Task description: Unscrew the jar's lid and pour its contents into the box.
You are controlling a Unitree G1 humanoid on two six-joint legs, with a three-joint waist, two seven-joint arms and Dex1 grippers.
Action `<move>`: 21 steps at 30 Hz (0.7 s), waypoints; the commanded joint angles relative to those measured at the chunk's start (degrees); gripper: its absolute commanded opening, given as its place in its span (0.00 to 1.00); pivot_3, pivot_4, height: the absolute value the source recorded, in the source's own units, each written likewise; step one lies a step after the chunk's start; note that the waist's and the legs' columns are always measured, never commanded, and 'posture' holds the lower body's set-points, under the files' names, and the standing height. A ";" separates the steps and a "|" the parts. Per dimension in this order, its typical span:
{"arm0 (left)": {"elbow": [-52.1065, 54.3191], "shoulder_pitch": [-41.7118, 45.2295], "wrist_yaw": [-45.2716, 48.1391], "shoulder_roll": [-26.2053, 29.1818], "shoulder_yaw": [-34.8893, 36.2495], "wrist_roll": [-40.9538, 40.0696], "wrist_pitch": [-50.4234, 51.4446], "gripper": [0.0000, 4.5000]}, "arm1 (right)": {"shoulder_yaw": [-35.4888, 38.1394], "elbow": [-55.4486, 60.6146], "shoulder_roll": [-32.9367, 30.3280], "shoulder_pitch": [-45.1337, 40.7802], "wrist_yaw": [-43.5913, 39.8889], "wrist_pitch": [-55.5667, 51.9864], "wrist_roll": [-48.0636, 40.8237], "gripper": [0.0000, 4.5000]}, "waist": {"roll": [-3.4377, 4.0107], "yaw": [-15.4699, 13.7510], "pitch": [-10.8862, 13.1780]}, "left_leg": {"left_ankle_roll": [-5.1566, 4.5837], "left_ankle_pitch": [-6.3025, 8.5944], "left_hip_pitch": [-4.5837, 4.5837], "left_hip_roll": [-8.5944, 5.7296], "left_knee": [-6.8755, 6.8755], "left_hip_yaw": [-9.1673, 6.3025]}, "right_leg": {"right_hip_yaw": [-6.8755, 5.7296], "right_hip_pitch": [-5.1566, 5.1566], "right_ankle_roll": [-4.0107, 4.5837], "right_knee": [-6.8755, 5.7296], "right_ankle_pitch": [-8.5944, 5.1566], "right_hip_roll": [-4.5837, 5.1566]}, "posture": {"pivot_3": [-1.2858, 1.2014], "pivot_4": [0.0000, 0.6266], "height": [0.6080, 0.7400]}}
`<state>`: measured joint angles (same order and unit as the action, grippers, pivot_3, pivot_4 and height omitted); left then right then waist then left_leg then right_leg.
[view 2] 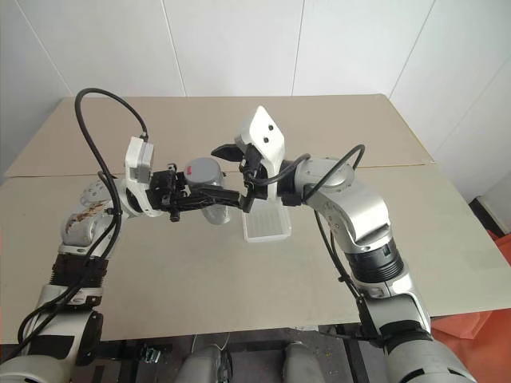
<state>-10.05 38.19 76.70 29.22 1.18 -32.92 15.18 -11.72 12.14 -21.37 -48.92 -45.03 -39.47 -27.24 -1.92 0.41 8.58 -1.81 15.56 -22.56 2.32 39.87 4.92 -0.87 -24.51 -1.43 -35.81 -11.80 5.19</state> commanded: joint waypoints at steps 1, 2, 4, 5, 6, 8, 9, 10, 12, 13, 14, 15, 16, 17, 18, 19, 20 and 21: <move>0.23 1.72 1.21 -0.07 0.09 0.16 -1.01 0.45 | 1.36 0.59 0.68 -2.25 -0.79 -0.56 -1.38 1.00 | 0.00 0.10 0.00 | 0.00 0.00 0.00 0.00 0.00 0.00 | 0.00 0.00 0.00 0.00 0.00 0.00 | 0.52 0.24 1.00; 0.22 1.69 1.34 -0.06 0.08 0.26 -1.03 0.45 | 1.41 0.58 0.81 -2.33 -0.92 -0.65 -1.50 1.00 | 0.00 0.12 0.00 | 0.00 0.00 0.00 0.00 0.00 0.00 | 0.00 0.00 0.00 0.00 0.00 0.00 | 0.52 0.24 1.00; 0.19 1.66 1.55 -0.12 0.04 0.43 -1.15 0.45 | 1.29 0.43 0.95 -2.53 -1.36 -0.57 -1.49 1.00 | 0.00 0.19 0.00 | 0.00 0.00 0.00 0.00 0.00 -0.02 | 0.00 0.00 0.00 0.00 0.00 0.00 | 0.52 0.24 1.00; 0.20 1.66 1.64 -0.16 0.05 0.51 -1.20 0.45 | 1.25 0.34 1.03 -2.60 -1.53 -0.55 -1.50 1.00 | 0.00 0.21 0.00 | 0.00 0.00 0.00 0.00 0.00 -0.03 | 0.00 0.00 0.00 0.00 0.00 0.00 | 0.52 0.24 1.00; 0.24 1.63 1.74 -0.21 0.08 0.57 -1.24 0.45 | 1.22 0.28 1.12 -2.62 -1.63 -0.48 -1.49 1.00 | 0.00 0.22 0.00 | 0.00 0.00 0.00 0.01 0.00 -0.03 | 0.00 0.00 0.00 0.00 0.00 0.00 | 0.52 0.24 1.00; 0.05 1.76 1.85 -0.32 0.18 0.84 -1.36 0.45 | 1.22 0.22 1.26 -2.63 -1.86 -0.51 -1.65 1.00 | 0.00 0.22 0.00 | 0.00 0.00 0.00 0.01 0.00 -0.04 | 0.00 0.00 0.00 0.00 0.00 0.00 | 0.52 0.24 1.00; -0.09 1.84 1.91 -0.38 0.24 0.97 -1.42 0.45 | 1.22 0.16 1.32 -2.65 -1.99 -0.51 -1.72 1.00 | 0.00 0.22 0.00 | 0.00 0.00 0.00 0.01 0.00 -0.05 | 0.00 0.00 0.00 0.00 0.00 0.00 | 0.52 0.24 1.00; -0.12 1.86 1.95 -0.43 0.29 1.05 -1.48 0.45 | 1.22 0.12 1.36 -2.66 -2.14 -0.62 -1.85 1.00 | 0.00 0.22 0.00 | 0.00 0.00 -0.01 0.01 0.00 -0.05 | 0.00 0.00 0.00 0.00 0.00 0.00 | 0.52 0.24 1.00; -0.02 1.81 1.94 -0.51 0.35 1.12 -1.54 0.45 | 1.15 0.01 1.36 -2.67 -2.49 -0.87 -1.97 1.00 | 0.00 0.23 0.00 | 0.00 0.00 0.00 0.01 0.00 -0.05 | 0.00 0.00 0.00 0.01 0.00 0.00 | 0.52 0.24 1.00; 0.08 1.75 1.94 -0.54 0.36 1.12 -1.58 0.45 | 1.11 -0.04 1.35 -2.65 -2.73 -0.99 -2.00 1.00 | 0.01 0.23 0.00 | 0.00 0.00 0.00 0.01 0.00 -0.05 | 0.00 0.00 0.00 0.00 0.00 0.00 | 0.52 0.24 1.00; 0.18 1.69 1.93 -0.56 0.37 1.12 -1.60 0.45 | 1.09 -0.06 1.34 -2.60 -2.94 -1.04 -2.02 1.00 | 0.00 0.24 0.00 | 0.00 0.00 -0.01 0.01 0.00 -0.06 | 0.00 -0.01 0.00 0.00 0.00 0.00 | 0.52 0.24 1.00; 0.27 1.66 1.94 -0.58 0.37 1.11 -1.64 0.45 | 1.08 -0.26 1.39 -2.54 -3.14 -0.98 -1.98 0.96 | 0.00 0.24 0.00 | 0.00 0.00 0.00 0.01 0.00 -0.06 | 0.00 -0.01 0.00 0.00 0.00 0.00 | 0.52 0.24 1.00; 0.37 1.63 1.92 -0.62 0.36 1.14 -1.73 0.45 | 1.08 -0.45 1.42 -2.48 -3.32 -0.92 -1.94 0.91 | 0.00 0.24 0.00 | 0.00 0.00 0.00 0.01 0.00 -0.06 | 0.00 0.00 0.00 0.00 0.00 0.00 | 0.52 0.24 1.00; 0.42 1.62 1.90 -0.65 0.36 1.16 -1.80 0.45 | 1.08 -0.60 1.44 -2.45 -3.45 -0.86 -1.89 0.86 | 0.00 0.24 0.00 | 0.00 0.00 0.00 0.01 0.00 -0.06 | 0.00 -0.01 0.00 0.01 0.00 0.00 | 0.52 0.24 1.00; 0.45 1.66 2.00 -0.63 0.32 1.23 -1.98 0.45 | 1.18 -0.89 1.54 -2.49 -3.75 -0.85 -2.06 0.79 | 0.00 0.24 0.00 | 0.00 0.00 0.00 0.01 -0.01 -0.06 | 0.00 -0.01 0.00 0.01 0.00 0.00 | 0.52 0.24 1.00; 0.54 1.64 2.04 -0.63 0.27 1.28 -2.11 0.45 | 1.29 -1.05 1.59 -2.46 -4.05 -0.81 -2.22 0.71 | 0.01 0.25 0.00 | 0.00 0.00 0.00 0.01 0.00 -0.06 | 0.00 -0.01 0.00 0.00 0.00 0.00 | 0.52 0.24 1.00; 0.64 1.64 2.10 -0.59 0.22 1.30 -2.19 0.45 | 1.39 -1.25 1.64 -2.47 -4.44 -0.72 -2.39 0.64 | 0.01 0.25 0.00 | 0.00 0.00 -0.01 0.01 -0.01 -0.07 | 0.00 -0.01 0.00 0.00 0.00 0.00 | 0.52 0.24 1.00; 0.81 1.65 2.23 -0.49 0.21 1.25 -2.21 0.45 | 1.50 -1.61 1.72 -2.55 -5.01 -0.49 -2.59 0.61 | 0.01 0.25 0.00 | 0.00 0.00 -0.01 0.01 -0.01 -0.07 | 0.00 -0.01 0.00 0.01 0.00 0.00 | 0.52 0.24 1.00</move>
<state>-10.77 38.27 78.24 28.73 1.07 -31.32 14.08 -11.67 10.04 -19.75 -50.15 -49.14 -40.50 -28.40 -1.91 0.66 8.58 -1.81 15.57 -22.57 2.33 39.86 4.86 -0.87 -24.52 -1.43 -35.80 -11.80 5.19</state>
